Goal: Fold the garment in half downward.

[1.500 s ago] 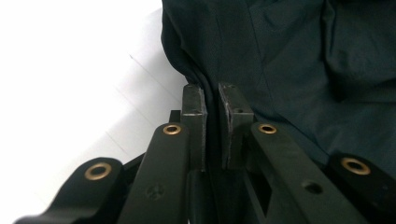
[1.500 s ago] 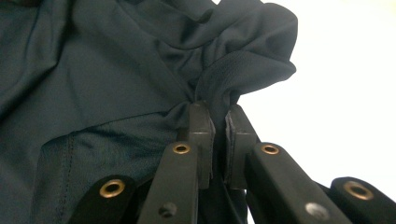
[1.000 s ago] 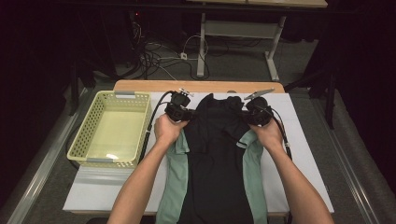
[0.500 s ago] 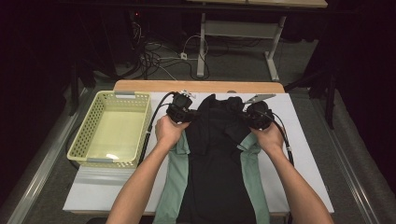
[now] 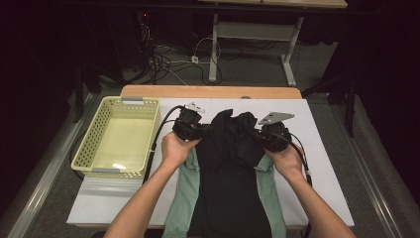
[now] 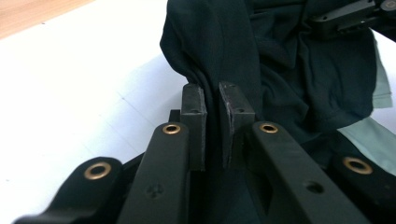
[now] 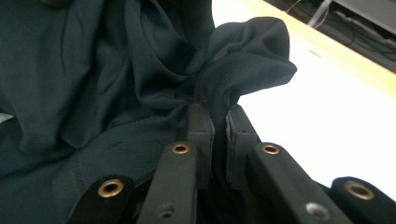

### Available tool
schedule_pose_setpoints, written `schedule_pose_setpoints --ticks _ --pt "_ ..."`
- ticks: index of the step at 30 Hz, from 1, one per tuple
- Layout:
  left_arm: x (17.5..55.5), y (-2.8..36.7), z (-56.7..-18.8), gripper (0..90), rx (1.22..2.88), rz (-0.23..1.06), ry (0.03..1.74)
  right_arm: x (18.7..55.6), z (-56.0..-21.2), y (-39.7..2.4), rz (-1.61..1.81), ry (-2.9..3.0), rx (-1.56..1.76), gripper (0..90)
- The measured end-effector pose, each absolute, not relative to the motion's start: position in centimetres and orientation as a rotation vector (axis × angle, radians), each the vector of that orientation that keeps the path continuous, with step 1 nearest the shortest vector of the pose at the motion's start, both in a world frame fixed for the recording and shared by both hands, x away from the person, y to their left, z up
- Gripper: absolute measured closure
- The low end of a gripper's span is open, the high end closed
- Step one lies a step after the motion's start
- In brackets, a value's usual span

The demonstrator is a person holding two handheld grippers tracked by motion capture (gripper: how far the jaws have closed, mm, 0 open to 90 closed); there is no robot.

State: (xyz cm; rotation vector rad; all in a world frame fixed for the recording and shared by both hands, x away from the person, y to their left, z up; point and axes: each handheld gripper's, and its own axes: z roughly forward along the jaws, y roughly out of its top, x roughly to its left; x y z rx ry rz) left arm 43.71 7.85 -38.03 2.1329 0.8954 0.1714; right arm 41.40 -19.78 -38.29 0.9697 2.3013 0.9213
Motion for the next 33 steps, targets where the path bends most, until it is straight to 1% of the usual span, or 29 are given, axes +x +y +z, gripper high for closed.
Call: schedule_pose_setpoints --ticks 8,12,18,23,33 --pt "41.8 8.1 -38.4 80.2 2.118 0.171 0.863 39.8 -38.0 -20.0 0.937 2.312 0.959 84.3" --pt "40.8 8.2 -38.6 80.2 2.115 0.165 0.845 38.6 -38.4 -19.7 0.928 2.317 0.915 84.2" --pt "40.1 8.3 -39.2 80.3 2.115 0.178 0.867 37.9 -38.9 -19.7 0.961 2.333 0.925 84.2" --pt "39.1 8.2 -39.3 80.3 2.124 0.193 0.837 36.9 -39.1 -20.0 0.975 2.334 0.911 84.2" --pt "37.3 8.6 -40.4 80.3 2.116 0.164 0.814 35.4 -40.1 -20.3 0.994 2.360 0.892 84.2"
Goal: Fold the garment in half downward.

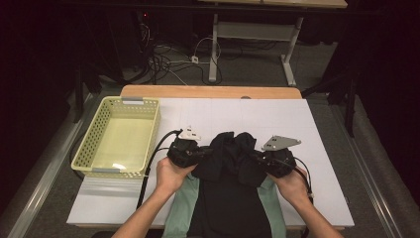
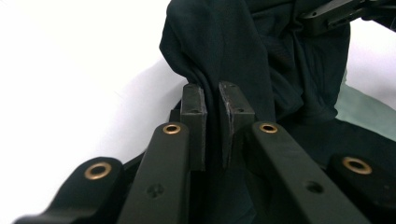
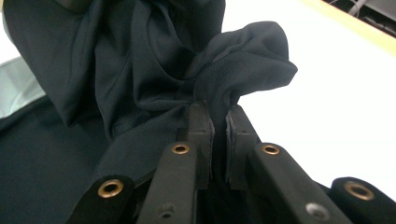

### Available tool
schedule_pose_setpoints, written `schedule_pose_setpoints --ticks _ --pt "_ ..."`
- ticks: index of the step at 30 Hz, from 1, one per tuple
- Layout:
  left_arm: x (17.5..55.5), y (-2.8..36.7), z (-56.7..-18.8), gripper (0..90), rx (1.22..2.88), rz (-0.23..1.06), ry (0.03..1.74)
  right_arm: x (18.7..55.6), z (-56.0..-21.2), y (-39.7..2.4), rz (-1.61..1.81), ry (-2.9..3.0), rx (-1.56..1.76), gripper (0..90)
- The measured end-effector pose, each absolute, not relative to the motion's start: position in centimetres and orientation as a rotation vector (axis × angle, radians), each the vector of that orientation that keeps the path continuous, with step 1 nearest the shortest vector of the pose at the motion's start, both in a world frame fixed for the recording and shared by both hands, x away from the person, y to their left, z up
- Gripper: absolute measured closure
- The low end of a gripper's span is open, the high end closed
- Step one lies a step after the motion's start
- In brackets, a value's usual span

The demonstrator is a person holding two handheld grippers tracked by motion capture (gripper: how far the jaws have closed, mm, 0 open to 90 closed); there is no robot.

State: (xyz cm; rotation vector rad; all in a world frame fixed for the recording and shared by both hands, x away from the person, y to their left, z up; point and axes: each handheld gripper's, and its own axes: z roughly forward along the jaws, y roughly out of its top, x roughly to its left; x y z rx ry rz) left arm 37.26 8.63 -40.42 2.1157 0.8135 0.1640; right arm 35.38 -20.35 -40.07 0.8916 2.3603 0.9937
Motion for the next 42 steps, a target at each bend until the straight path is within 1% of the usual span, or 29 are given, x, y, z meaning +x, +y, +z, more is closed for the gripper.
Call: schedule_pose_setpoints --ticks 14,26,32,34,38,42 --pt "34.7 9.2 -41.7 80.2 2.117 0.125 0.781 32.5 -41.6 -20.9 1.024 2.385 0.864 84.2" --pt "32.7 9.6 -43.1 80.2 2.121 0.086 0.762 30.1 -42.5 -22.2 1.062 2.397 0.891 83.9" --pt "31.2 10.2 -44.3 80.1 2.097 0.063 0.761 28.6 -43.2 -23.2 1.100 2.397 0.901 83.6" --pt "30.9 10.2 -44.6 80.1 2.107 0.055 0.756 28.3 -43.6 -23.5 1.106 2.410 0.907 83.6" --pt "30.1 10.1 -44.7 80.0 2.139 0.077 0.734 27.4 -44.0 -23.5 1.097 2.428 0.896 83.4" --pt "29.4 10.3 -45.2 79.9 2.149 0.056 0.751 26.8 -44.8 -23.7 1.099 2.467 0.904 83.0"
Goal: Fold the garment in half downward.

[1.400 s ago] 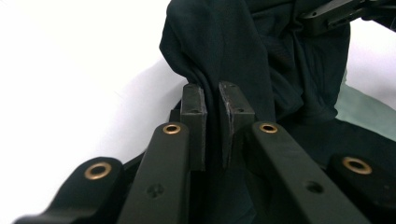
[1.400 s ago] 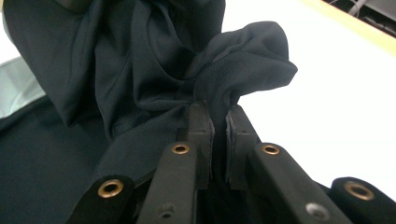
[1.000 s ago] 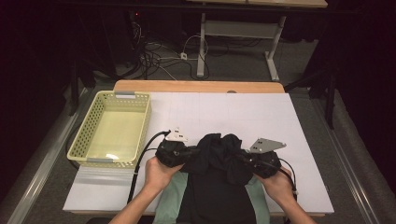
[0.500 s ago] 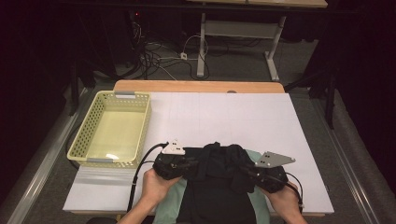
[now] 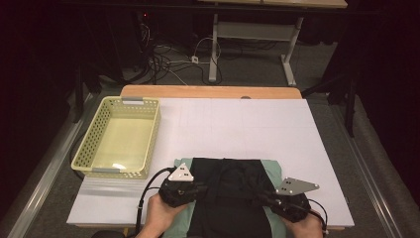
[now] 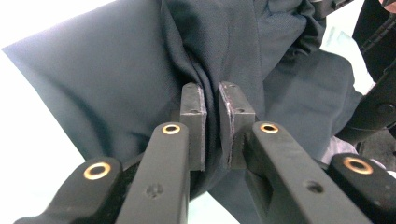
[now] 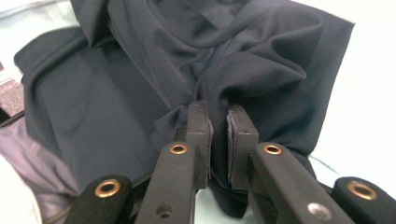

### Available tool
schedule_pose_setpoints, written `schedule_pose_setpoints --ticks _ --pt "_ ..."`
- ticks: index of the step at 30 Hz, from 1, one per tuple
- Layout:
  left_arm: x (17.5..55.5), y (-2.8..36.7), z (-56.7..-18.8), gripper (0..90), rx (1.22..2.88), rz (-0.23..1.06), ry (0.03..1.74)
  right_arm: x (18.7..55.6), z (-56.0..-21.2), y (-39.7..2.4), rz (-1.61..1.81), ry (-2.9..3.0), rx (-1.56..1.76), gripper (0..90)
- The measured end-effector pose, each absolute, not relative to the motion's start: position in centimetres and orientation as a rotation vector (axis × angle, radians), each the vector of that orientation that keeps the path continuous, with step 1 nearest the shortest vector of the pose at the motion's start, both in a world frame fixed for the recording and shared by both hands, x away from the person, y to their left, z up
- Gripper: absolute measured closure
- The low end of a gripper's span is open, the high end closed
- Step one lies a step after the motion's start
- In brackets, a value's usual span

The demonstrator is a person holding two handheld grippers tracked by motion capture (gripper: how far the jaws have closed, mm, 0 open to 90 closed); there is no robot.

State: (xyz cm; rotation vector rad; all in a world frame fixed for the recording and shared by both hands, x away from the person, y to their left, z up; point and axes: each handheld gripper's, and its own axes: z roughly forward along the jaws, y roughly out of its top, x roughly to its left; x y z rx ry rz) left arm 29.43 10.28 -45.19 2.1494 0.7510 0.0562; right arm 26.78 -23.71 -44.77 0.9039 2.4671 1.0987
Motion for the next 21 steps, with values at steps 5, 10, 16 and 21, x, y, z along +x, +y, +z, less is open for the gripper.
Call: schedule_pose_setpoints --ticks 5,10,16,21 --pt "28.7 10.4 -45.4 79.8 2.174 0.067 0.751 26.1 -45.2 -23.7 1.078 2.490 0.885 82.6" --pt "28.3 10.4 -45.8 79.7 2.217 0.082 0.741 25.7 -45.7 -23.6 1.048 2.508 0.871 82.4" --pt "28.1 10.6 -46.4 79.9 2.269 0.068 0.752 25.6 -46.2 -23.8 1.045 2.524 0.889 82.2" --pt "27.8 10.7 -46.5 79.9 2.269 0.062 0.760 25.5 -46.3 -23.9 1.048 2.535 0.902 79.9"
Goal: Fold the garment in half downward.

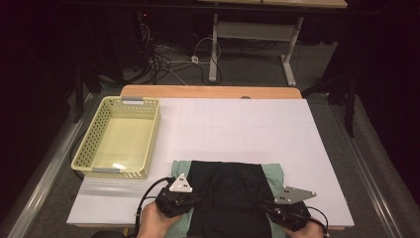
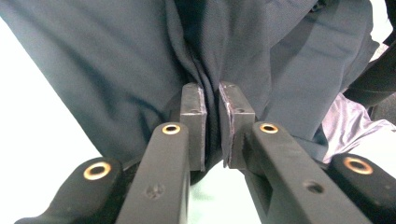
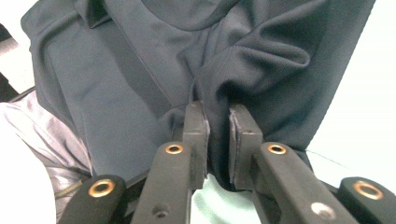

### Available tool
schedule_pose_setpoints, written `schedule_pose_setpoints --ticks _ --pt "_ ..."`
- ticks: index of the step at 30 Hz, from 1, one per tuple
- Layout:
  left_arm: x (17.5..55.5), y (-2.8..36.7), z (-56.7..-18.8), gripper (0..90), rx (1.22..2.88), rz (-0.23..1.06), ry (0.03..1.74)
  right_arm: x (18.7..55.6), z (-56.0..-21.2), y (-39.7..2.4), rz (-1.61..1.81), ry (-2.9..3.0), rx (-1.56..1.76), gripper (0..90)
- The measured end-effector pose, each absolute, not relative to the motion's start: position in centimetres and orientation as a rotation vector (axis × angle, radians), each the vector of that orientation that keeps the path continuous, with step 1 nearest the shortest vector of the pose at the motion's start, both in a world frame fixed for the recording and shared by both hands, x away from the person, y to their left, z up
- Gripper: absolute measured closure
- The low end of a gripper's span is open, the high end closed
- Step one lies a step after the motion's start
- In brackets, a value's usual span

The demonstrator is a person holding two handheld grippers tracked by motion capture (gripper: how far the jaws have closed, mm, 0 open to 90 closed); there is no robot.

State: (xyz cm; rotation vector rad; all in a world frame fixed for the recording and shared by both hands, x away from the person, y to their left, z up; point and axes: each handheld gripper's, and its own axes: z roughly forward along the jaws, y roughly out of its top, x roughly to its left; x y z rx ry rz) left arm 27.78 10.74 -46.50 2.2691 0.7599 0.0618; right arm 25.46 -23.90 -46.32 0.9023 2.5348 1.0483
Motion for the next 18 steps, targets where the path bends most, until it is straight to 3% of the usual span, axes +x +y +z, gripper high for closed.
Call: schedule_pose_setpoints --ticks 5,11,12,18 --pt "27.5 10.5 -46.2 72.5 2.263 0.061 0.744 25.3 -46.2 -23.9 1.067 2.527 0.913 73.9" --pt "27.0 10.9 -45.0 50.5 2.167 0.074 0.759 25.0 -45.5 -24.1 1.131 2.506 0.924 63.1" --pt "27.0 10.9 -44.8 49.6 2.158 0.092 0.761 24.9 -45.1 -24.2 1.163 2.498 0.939 59.4" --pt "27.7 11.6 -44.0 48.2 2.111 0.123 0.800 24.8 -44.0 -24.8 1.221 2.458 0.950 57.7"
